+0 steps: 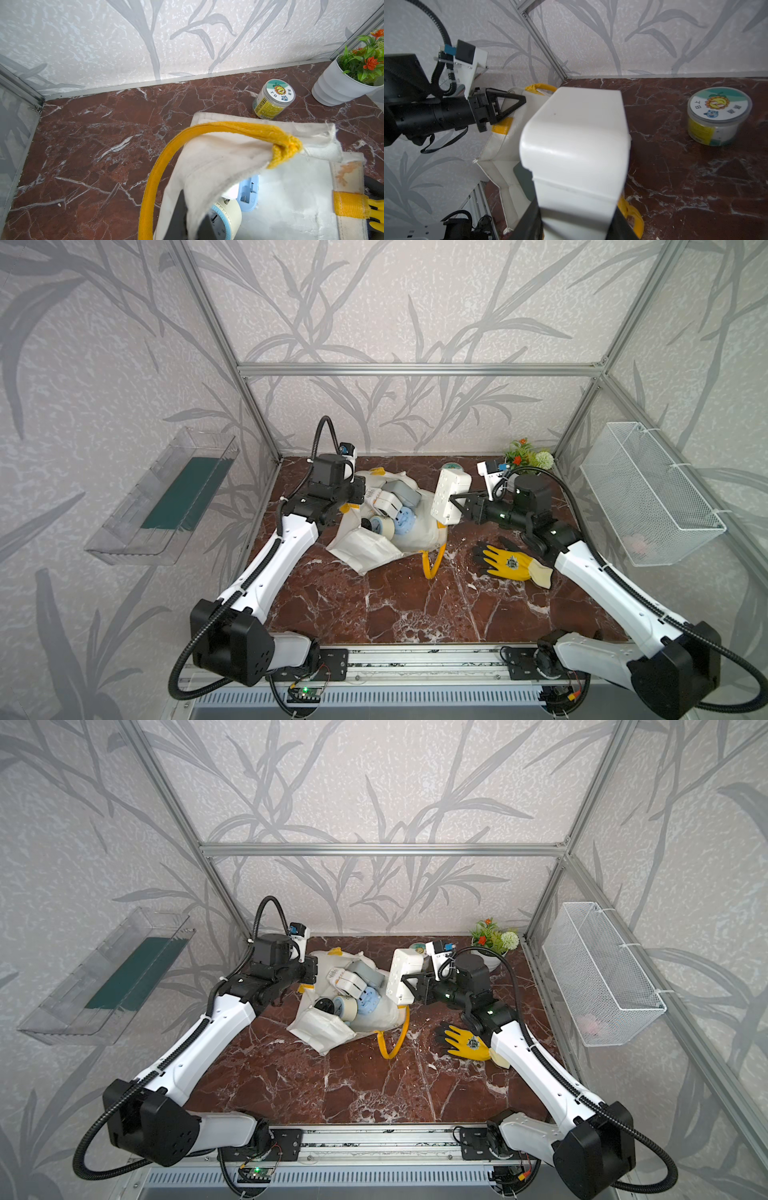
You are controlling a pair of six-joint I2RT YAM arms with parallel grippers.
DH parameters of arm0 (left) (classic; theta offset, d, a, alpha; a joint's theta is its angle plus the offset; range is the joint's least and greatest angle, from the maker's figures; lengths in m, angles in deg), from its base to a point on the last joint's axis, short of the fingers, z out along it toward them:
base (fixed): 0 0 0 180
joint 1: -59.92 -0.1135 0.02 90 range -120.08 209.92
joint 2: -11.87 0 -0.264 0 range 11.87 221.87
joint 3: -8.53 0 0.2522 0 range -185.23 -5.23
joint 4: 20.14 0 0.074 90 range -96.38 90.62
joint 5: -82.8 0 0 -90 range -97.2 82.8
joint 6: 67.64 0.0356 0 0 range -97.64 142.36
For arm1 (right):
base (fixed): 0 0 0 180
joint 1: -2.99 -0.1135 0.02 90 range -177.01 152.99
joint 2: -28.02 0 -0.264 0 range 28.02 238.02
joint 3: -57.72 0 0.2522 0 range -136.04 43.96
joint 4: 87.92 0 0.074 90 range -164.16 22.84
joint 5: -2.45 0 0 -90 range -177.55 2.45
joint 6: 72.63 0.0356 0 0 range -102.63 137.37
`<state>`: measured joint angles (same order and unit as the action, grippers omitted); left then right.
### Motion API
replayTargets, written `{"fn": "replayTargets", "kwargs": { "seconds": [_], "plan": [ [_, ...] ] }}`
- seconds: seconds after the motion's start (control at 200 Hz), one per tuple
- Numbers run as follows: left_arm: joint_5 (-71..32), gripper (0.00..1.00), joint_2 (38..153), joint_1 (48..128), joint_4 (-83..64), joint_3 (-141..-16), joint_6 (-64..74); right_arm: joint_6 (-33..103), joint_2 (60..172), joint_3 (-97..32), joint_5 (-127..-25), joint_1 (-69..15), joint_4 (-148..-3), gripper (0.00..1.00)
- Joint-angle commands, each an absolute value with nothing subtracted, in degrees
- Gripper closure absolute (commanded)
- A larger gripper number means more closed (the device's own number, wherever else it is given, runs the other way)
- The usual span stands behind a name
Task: Take the alarm clock out of the canvas bag
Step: Pick up the alarm from the canvas bag, then place the alarm at the center of the board.
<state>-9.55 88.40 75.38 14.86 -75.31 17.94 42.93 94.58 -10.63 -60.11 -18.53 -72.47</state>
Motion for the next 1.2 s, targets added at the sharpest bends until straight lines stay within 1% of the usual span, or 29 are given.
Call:
{"fn": "replayTargets", "kwargs": {
  "seconds": [0.0,0.205,0.365,0.62,0.785,0.86,0.935,1.195],
  "plan": [
    [-7.35,1.00,84.61,74.95,10.14,-76.06,20.08,48.46,92.65,-8.26,-54.84,-14.42,-79.44,0.73],
    [-6.19,1.00,83.76,74.60,11.23,-75.97,21.23,52.11,93.04,-4.19,-54.10,-8.09,-80.22,0.73],
    [-5.48,1.00,82.11,73.35,12.29,-74.82,21.22,52.43,94.56,-2.37,-53.60,-6.09,-79.35,0.73],
    [-4.95,1.00,77.89,70.18,13.02,-72.38,21.47,51.59,100.27,-2.20,-52.42,-5.89,-77.11,0.73],
    [-5.35,1.00,76.80,68.89,13.94,-71.94,21.92,47.43,108.41,-6.18,-48.20,-6.14,-70.56,0.73],
    [-5.37,1.00,76.57,68.61,13.73,-71.69,21.77,46.20,112.29,-7.82,-47.46,-6.32,-68.68,0.75],
    [-5.79,1.00,76.30,68.29,13.16,-71.49,21.45,45.27,115.07,-8.55,-48.09,-6.64,-68.49,0.77],
    [-6.82,1.00,76.73,67.85,11.77,-71.50,21.37,41.81,122.00,-12.11,-48.09,-7.97,-66.44,0.76]
  ]
}}
